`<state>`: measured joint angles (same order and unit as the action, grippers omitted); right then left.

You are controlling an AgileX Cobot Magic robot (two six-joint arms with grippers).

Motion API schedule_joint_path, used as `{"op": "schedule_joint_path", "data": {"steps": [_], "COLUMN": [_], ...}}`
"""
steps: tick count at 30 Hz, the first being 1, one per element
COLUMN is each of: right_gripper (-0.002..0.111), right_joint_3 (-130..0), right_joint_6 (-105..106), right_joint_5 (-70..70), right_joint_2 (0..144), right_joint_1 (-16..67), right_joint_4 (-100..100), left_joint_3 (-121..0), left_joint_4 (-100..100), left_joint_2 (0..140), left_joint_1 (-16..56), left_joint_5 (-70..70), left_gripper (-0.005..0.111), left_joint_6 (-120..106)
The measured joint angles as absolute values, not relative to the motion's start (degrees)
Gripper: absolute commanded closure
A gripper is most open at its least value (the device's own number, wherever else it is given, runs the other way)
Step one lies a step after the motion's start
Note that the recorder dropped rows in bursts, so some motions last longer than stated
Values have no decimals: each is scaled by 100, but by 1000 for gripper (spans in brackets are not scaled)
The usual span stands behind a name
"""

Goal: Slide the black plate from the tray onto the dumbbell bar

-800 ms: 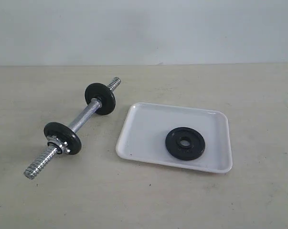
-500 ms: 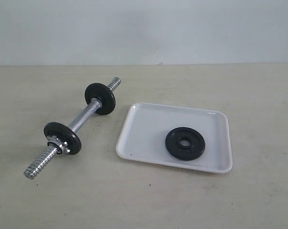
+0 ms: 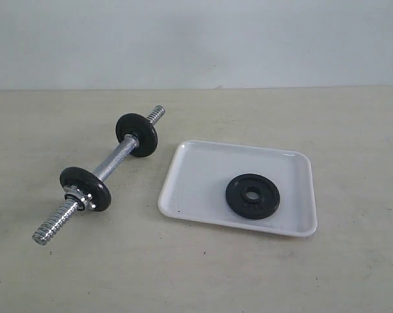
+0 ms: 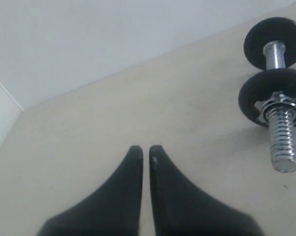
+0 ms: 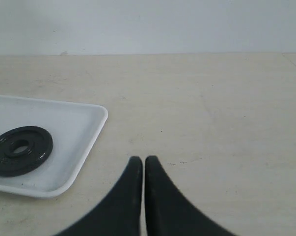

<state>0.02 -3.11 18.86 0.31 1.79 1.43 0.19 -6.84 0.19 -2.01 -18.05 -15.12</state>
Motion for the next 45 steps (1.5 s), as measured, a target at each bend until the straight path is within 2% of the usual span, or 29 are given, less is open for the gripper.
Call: {"op": "schedule_joint_path", "data": {"steps": [8, 12, 14, 16, 18, 21, 26, 29, 33, 36, 41, 45], "right_gripper": [108, 108, 108, 108, 108, 108, 108, 108, 108, 108, 108, 108], "right_joint_3": [2, 2, 2, 2, 2, 2, 2, -181, -1225, -2030, -3003, -3271], "right_joint_6": [-311, -527, -1165, -2082, -2606, -2756, -2659, -2104, -2150, -1945, -745, 110], "right_joint_5": [972, -304, -2100, -3360, -4074, -4634, -4788, -3952, -1133, 783, 3479, 4814], "right_joint_2": [31, 31, 22, 18, 18, 9, 9, 9, 157, 716, 1953, 2765], "right_joint_1": [179, 179, 179, 179, 179, 179, 179, 179, 179, 179, 280, 517], "right_joint_4": [143, 132, 122, 122, 109, -309, -764, -95, 1220, 1447, 1150, 498], "left_joint_3": [19, 19, 19, 19, 19, 19, 19, -143, -952, -1443, -1762, -1812], "left_joint_4": [-1684, -1689, -1662, -1615, -1520, -1468, -1197, -1160, -2607, -4015, -6023, -8712], "left_joint_2": [19, 19, 10, 0, -2, -2, 0, -2, 124, 595, 1482, 2389], "left_joint_1": [-201, -201, -201, -201, -201, -201, -201, -201, -201, -201, -201, -201], "left_joint_5": [-1477, 116, 2014, 3336, 4439, 5299, 5417, 4426, 2042, 1233, 1188, 2216], "left_gripper": [102, 102, 102, 102, 102, 102, 102, 102, 102, 102, 102, 102], "left_joint_6": [-1648, -1354, -259, 497, 739, 815, 931, 1630, 3150, 4332, 6123, 8394]}}
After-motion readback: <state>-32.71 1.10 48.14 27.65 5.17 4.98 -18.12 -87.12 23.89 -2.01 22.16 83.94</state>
